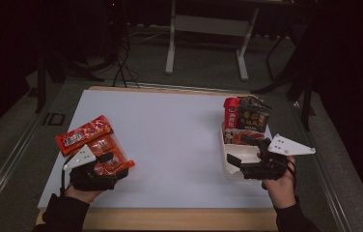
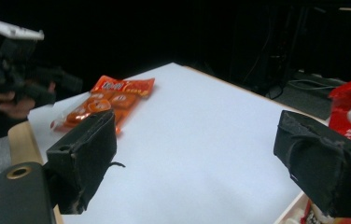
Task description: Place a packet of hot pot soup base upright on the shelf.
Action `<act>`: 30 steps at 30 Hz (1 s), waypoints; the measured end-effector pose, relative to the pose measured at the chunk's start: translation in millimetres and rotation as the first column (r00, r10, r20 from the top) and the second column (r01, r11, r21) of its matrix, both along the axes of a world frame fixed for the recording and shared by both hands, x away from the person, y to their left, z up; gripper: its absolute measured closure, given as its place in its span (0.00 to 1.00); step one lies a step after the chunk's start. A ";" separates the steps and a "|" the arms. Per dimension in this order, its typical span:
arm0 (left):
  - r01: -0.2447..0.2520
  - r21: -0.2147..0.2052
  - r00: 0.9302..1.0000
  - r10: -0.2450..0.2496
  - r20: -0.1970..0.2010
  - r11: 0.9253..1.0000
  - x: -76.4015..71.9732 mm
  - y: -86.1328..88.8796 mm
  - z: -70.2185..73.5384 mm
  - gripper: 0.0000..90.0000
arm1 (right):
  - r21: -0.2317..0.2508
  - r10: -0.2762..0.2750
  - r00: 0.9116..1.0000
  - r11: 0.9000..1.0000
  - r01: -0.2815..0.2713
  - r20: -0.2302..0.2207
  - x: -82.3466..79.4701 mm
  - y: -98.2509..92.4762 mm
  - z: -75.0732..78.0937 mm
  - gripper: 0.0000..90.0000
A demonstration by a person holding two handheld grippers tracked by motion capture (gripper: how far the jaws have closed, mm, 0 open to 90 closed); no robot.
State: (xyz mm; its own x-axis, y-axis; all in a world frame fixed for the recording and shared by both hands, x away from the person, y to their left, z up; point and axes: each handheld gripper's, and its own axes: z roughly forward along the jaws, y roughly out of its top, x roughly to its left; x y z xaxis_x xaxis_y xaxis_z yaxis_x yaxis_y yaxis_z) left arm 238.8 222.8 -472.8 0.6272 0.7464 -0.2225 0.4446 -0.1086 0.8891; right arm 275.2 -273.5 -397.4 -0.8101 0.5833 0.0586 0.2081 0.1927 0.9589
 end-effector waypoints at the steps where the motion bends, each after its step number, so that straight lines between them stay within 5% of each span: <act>1: -0.019 0.012 1.000 0.019 0.002 1.000 1.3 3.0 1.2 0.18 | 0.002 0.010 1.000 1.000 -0.010 -0.002 -0.9 0.9 -1.3 0.15; 8: -0.122 0.047 0.992 0.121 0.024 0.991 13.2 30.3 8.9 0.26 | 0.012 0.024 1.000 1.000 -0.024 -0.014 -9.3 2.0 -7.8 0.15; 16: -0.238 0.074 0.971 0.238 0.015 0.968 19.5 63.1 2.6 0.48 | 0.022 0.038 0.999 0.999 -0.038 -0.015 -14.0 2.5 -19.1 0.19; 21: -0.349 0.106 0.936 0.353 -0.011 0.931 23.8 80.2 -9.3 0.71 | 0.020 0.031 0.999 0.999 -0.031 -0.029 -15.4 2.4 -24.7 0.18; 28: -0.406 0.182 0.907 0.419 -0.043 0.896 31.9 94.8 -29.0 0.95 | 0.013 0.049 0.998 0.999 -0.048 -0.041 -18.3 3.5 -29.8 0.18; 30: -0.421 0.154 0.896 0.436 -0.084 0.894 35.6 101.0 -35.1 0.99 | 0.010 0.057 0.997 0.998 -0.057 -0.048 -17.5 4.3 -30.8 0.18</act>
